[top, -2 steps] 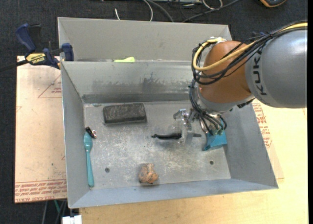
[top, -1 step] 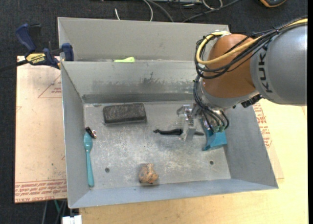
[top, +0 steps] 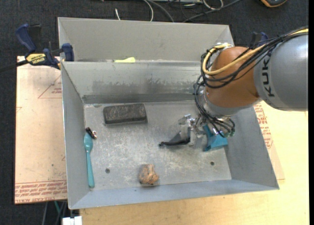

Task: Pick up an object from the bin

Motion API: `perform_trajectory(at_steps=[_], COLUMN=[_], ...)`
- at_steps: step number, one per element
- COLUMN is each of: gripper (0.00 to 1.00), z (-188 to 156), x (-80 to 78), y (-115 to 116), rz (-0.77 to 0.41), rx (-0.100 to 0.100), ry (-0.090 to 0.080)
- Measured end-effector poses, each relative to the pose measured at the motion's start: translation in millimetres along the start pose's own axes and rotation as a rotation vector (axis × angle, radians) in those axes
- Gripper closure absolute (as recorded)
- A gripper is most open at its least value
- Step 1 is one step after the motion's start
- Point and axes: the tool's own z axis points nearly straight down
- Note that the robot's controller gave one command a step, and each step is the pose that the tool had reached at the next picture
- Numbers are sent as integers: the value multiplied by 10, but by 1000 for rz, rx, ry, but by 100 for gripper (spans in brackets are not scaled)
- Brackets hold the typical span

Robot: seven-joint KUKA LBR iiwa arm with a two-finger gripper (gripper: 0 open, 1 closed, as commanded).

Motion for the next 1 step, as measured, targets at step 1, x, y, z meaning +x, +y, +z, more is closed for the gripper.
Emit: perform_trajectory(at_steps=[1], gripper=[100], z=[-473], x=[-81], y=[72], rz=[-95], rx=[-3], ry=[4])
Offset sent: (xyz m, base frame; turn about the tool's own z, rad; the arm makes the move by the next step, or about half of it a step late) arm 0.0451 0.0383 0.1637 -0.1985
